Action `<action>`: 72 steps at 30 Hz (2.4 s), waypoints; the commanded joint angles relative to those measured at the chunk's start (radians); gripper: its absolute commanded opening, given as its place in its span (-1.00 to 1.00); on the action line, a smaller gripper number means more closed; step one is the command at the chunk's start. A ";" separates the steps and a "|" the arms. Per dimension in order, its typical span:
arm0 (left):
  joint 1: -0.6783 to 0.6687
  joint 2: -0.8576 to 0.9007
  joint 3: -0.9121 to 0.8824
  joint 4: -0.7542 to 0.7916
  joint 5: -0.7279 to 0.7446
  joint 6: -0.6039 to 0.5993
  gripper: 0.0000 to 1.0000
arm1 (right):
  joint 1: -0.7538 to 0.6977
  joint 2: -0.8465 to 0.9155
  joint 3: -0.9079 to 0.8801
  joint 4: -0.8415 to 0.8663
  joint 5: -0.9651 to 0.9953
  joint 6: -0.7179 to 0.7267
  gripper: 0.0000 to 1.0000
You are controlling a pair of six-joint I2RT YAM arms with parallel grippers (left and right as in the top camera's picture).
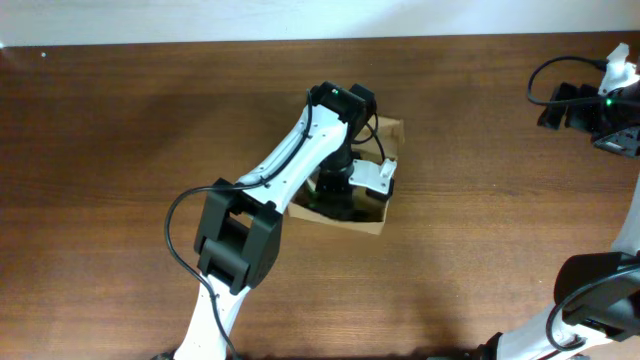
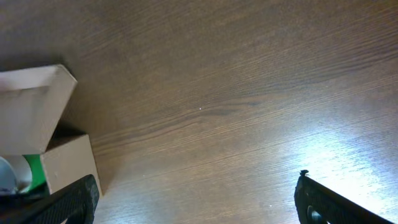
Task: Pack container
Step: 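Carry the grey pen with the left gripper and release it into the box, then bring both grippers to the box lid flaps on either side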
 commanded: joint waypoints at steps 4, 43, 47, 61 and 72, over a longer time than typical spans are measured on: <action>0.006 -0.184 -0.001 0.105 0.007 -0.141 0.99 | -0.001 0.003 0.000 -0.003 -0.006 0.009 0.98; 0.665 0.127 -0.002 0.283 0.593 -1.050 -0.96 | 0.150 0.450 0.000 0.099 -0.609 -0.022 -0.92; 0.665 0.169 -0.002 0.258 0.599 -1.050 -0.96 | 0.206 0.520 0.000 0.123 -0.608 -0.022 -0.92; 0.584 0.222 -0.072 0.258 0.636 -1.039 -0.96 | 0.316 0.607 -0.020 0.202 -0.604 0.002 -0.92; 0.515 0.222 -0.082 0.326 0.640 -1.041 -0.96 | 0.353 0.607 -0.149 0.298 -0.655 0.001 -0.92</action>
